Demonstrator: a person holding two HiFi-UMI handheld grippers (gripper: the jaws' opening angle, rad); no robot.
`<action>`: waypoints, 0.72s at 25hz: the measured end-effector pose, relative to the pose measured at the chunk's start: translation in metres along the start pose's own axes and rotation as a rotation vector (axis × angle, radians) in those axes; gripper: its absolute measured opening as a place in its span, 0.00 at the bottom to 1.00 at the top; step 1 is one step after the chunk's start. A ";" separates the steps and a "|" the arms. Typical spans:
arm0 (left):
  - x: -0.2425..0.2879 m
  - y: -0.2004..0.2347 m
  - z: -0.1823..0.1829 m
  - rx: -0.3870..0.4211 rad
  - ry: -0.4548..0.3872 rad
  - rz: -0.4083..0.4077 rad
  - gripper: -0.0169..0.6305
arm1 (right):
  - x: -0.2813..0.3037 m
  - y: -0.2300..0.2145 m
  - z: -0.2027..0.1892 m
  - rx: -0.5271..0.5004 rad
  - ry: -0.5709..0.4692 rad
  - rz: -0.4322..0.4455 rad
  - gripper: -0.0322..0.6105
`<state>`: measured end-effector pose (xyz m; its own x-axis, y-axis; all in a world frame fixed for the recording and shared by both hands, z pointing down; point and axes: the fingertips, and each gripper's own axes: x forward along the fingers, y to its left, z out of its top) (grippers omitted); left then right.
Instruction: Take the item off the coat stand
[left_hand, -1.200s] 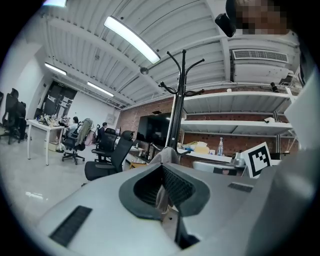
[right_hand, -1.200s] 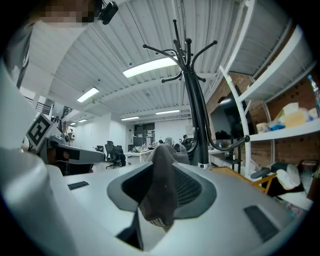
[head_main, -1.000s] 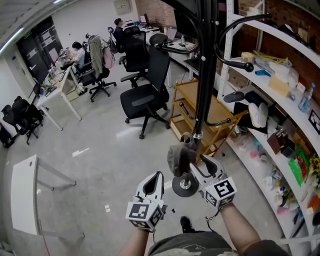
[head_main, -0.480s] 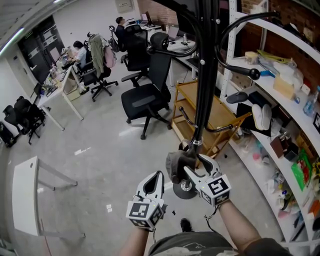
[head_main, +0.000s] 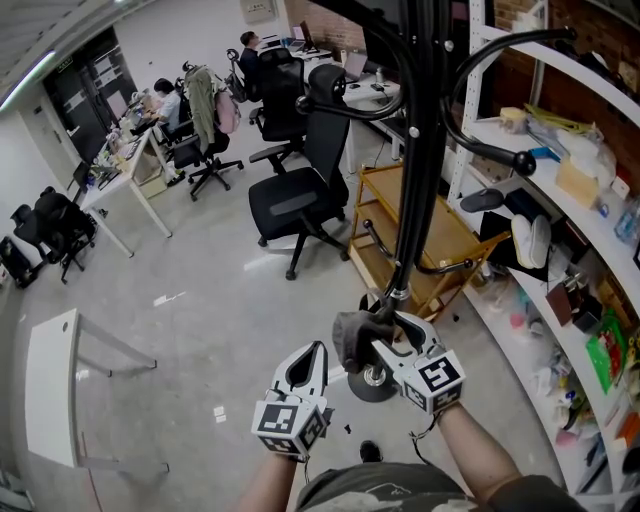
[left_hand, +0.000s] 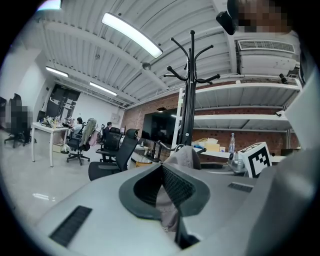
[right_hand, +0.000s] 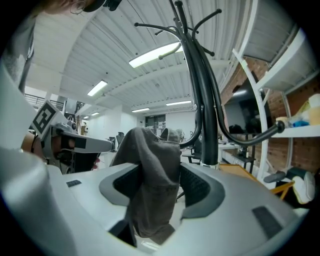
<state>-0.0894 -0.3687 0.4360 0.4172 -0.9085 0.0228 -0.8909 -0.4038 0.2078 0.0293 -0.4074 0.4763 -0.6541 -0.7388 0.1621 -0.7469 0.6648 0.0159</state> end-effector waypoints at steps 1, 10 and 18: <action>0.001 -0.001 0.000 -0.003 0.001 -0.001 0.04 | 0.000 0.000 0.001 0.003 -0.001 0.003 0.43; 0.000 -0.003 -0.001 -0.007 -0.001 -0.002 0.04 | -0.004 0.008 0.006 -0.006 -0.020 0.033 0.21; -0.008 -0.003 0.003 0.014 -0.011 -0.007 0.04 | -0.008 0.020 0.016 0.005 -0.057 0.063 0.13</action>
<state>-0.0910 -0.3603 0.4318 0.4217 -0.9067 0.0110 -0.8903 -0.4117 0.1946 0.0180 -0.3902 0.4601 -0.7058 -0.7004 0.1060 -0.7042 0.7100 0.0029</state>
